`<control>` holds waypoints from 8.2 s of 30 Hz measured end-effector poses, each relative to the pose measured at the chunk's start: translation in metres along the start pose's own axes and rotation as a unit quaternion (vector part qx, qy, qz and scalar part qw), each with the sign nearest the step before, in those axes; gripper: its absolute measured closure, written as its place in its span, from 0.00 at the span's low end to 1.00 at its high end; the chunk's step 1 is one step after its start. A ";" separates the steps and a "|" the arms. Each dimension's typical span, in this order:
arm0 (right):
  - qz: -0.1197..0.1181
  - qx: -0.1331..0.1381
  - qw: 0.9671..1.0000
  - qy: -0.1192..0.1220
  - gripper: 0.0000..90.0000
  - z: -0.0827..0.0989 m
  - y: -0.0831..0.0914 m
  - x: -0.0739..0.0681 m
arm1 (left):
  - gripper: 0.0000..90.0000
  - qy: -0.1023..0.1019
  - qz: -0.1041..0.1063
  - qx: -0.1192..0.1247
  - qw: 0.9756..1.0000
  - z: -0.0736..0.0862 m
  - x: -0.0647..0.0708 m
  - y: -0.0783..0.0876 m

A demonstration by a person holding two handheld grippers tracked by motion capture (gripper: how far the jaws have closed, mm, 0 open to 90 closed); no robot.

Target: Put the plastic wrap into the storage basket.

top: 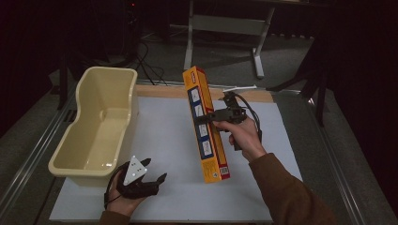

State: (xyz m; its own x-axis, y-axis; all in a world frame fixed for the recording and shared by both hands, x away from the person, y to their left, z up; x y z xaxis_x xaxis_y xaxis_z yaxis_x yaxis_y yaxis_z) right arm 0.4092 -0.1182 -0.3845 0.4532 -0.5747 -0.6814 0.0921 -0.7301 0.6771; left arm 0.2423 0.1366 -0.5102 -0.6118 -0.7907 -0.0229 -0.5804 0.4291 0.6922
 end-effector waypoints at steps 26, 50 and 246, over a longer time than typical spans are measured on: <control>-0.035 0.027 0.999 -0.020 0.44 -0.037 -0.007 -0.033 | 0.27 0.001 0.001 0.006 1.000 0.000 0.001 0.001; -0.071 0.041 0.997 -0.012 0.44 -0.065 -0.019 -0.078 | 0.27 0.000 -0.001 0.009 1.000 0.001 0.001 0.002; 0.125 0.077 0.963 0.228 0.44 -0.046 -0.106 -0.115 | 0.27 -0.014 -0.001 0.026 1.000 0.000 0.014 0.003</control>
State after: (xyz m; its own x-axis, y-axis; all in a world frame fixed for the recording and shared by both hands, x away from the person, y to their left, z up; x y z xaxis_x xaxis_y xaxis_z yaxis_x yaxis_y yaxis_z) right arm 0.3879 0.0426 -0.3650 0.7891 -0.5432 -0.2869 -0.1865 -0.6567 0.7307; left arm 0.2321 0.1266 -0.5080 -0.6257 -0.7788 -0.0445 -0.6074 0.4506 0.6542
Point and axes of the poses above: each handheld gripper's, and its own axes: y roughly backward along the jaws, z roughly out of its underside, x roughly to its right, the point moved 3 cm from there along -y, roughly forward along the jaws, and after that the axes turned 14 degrees about -x, right-handed, at the moved point
